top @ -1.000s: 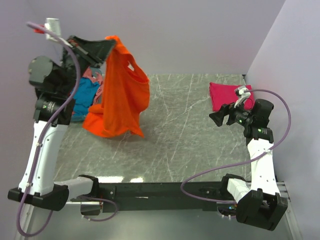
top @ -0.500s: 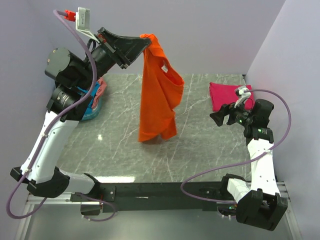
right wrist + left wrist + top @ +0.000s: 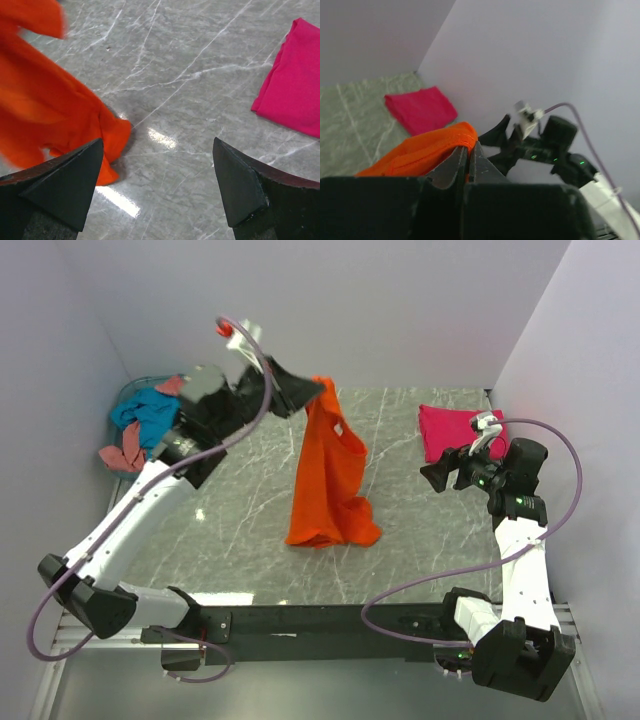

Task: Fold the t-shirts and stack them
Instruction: Move the tshirt to the center of the board

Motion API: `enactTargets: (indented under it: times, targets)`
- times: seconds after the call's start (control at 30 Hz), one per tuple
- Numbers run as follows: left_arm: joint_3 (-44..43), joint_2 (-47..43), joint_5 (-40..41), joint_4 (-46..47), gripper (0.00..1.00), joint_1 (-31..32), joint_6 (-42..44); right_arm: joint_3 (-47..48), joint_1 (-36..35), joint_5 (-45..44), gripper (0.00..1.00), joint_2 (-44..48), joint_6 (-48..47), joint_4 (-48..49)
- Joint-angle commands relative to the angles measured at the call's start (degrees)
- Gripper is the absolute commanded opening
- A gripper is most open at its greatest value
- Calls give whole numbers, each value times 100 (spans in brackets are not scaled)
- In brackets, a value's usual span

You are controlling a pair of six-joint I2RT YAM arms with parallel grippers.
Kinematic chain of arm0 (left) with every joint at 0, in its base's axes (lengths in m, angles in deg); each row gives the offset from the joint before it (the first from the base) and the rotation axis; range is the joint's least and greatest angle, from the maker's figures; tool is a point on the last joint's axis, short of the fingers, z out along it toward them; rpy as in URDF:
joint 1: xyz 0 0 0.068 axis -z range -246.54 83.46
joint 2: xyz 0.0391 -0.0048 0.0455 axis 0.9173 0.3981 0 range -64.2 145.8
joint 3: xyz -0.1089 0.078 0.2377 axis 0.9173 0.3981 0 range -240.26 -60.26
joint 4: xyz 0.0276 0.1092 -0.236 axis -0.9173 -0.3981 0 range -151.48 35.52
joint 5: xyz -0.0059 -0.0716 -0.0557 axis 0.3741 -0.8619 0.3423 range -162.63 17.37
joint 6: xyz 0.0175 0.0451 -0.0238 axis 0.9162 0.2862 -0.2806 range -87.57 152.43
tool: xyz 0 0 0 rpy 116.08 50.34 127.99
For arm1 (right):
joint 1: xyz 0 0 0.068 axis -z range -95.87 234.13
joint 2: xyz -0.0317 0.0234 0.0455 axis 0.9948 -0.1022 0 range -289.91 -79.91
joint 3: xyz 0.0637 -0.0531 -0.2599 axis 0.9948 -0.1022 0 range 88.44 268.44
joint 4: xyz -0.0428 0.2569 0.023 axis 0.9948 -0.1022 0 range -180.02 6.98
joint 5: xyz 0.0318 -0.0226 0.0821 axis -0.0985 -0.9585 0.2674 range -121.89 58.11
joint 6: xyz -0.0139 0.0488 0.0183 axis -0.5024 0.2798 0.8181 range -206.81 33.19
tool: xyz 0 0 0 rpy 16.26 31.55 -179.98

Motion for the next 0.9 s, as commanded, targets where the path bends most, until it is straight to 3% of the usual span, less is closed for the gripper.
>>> enactTargets:
  times: [0.0, 0.1, 0.17, 0.2, 0.3, 0.5, 0.6, 0.87]
  targets:
    - [786, -196, -82, 448, 1, 26, 322, 141, 49, 2, 95, 21, -101, 18]
    - [1779, -205, -161, 748, 13, 26, 332, 158, 40, 19, 95, -6, -119, 0]
    - [2412, -152, -154, 889, 29, 34, 314, 150, 49, 19, 95, -23, -136, -9]
    - [2597, -143, -101, 889, 46, 43, 332, 150, 40, 28, 95, -41, -136, -18]
    - [3379, -187, 364, 828, 67, 78, 542, 167, 40, 63, 95, -111, -163, -53]
    - [3549, -801, 2180, -41, 79, 113, 1482, 176, -4, 352, 95, -278, -373, -201]
    - [3347, -1197, 2920, -393, 99, 113, 2044, 193, -197, 563, 95, -340, -628, -351]
    - [3144, -1610, 3116, -1316, 100, 87, 2959, 27, -899, 1161, 95, -349, -1838, -764]
